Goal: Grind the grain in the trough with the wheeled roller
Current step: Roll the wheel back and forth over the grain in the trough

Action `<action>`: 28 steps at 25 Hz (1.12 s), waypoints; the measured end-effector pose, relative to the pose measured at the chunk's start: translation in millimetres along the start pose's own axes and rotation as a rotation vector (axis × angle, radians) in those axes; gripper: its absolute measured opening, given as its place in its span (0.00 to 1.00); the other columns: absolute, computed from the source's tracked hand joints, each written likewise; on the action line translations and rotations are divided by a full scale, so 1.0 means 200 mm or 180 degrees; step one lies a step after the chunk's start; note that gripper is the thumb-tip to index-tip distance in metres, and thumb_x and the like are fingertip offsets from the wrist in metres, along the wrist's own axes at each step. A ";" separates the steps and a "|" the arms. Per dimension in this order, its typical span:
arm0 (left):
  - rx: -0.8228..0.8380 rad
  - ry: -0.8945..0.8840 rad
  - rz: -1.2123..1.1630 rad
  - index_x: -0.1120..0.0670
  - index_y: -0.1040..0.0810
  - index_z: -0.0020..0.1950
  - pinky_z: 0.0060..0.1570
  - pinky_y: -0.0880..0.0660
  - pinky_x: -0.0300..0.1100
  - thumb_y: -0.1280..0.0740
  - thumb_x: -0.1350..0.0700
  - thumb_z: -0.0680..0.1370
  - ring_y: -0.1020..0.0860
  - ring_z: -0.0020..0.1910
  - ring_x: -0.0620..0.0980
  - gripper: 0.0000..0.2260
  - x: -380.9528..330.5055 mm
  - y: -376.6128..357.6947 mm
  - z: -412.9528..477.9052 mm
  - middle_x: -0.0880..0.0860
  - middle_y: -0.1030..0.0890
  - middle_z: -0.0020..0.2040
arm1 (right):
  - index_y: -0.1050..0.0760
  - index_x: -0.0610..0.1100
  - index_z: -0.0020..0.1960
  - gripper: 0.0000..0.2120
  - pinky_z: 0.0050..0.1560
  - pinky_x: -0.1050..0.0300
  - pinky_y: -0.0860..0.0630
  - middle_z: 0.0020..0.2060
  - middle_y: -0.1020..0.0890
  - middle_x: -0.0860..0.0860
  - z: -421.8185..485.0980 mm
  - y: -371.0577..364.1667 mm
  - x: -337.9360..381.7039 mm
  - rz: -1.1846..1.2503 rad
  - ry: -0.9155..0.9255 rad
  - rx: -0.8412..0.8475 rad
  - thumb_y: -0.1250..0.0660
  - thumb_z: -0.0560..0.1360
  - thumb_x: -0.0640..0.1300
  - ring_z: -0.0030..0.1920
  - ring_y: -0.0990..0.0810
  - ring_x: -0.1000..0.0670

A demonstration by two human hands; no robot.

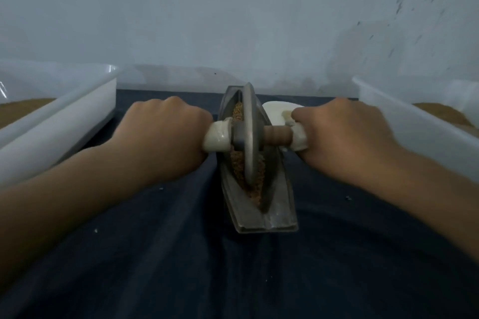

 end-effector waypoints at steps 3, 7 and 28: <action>-0.0479 -0.0080 0.0030 0.43 0.36 0.32 0.28 0.51 0.31 0.38 0.43 0.63 0.47 0.22 0.48 0.09 0.02 0.09 -0.05 0.43 0.49 0.28 | 0.39 0.54 0.33 0.17 0.28 0.66 0.48 0.23 0.40 0.56 -0.05 0.06 0.00 0.0100 0.0041 -0.0059 0.29 0.63 0.52 0.22 0.41 0.47; 0.0131 0.0303 0.0072 0.46 0.23 0.42 0.30 0.35 0.42 0.34 0.47 0.72 0.26 0.29 0.55 0.04 0.03 -0.17 0.20 0.51 0.26 0.34 | 0.32 0.53 0.37 0.10 0.29 0.59 0.39 0.28 0.33 0.54 0.20 -0.21 -0.01 -0.0009 -0.0456 0.0338 0.30 0.70 0.49 0.30 0.30 0.46; 0.0074 0.0764 -0.0209 0.50 0.22 0.48 0.35 0.33 0.46 0.35 0.52 0.77 0.23 0.39 0.60 0.04 0.06 -0.21 0.30 0.55 0.23 0.40 | 0.23 0.50 0.47 0.05 0.35 0.55 0.34 0.40 0.20 0.46 0.38 -0.26 0.00 0.0011 -0.0540 0.0521 0.31 0.71 0.44 0.41 0.21 0.41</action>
Point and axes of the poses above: each hand's wrist, its own z-axis towards the middle knuckle, its own y-axis out of the back of the hand, x = y × z, the point moved 8 cm from there along z, towards the middle knuckle
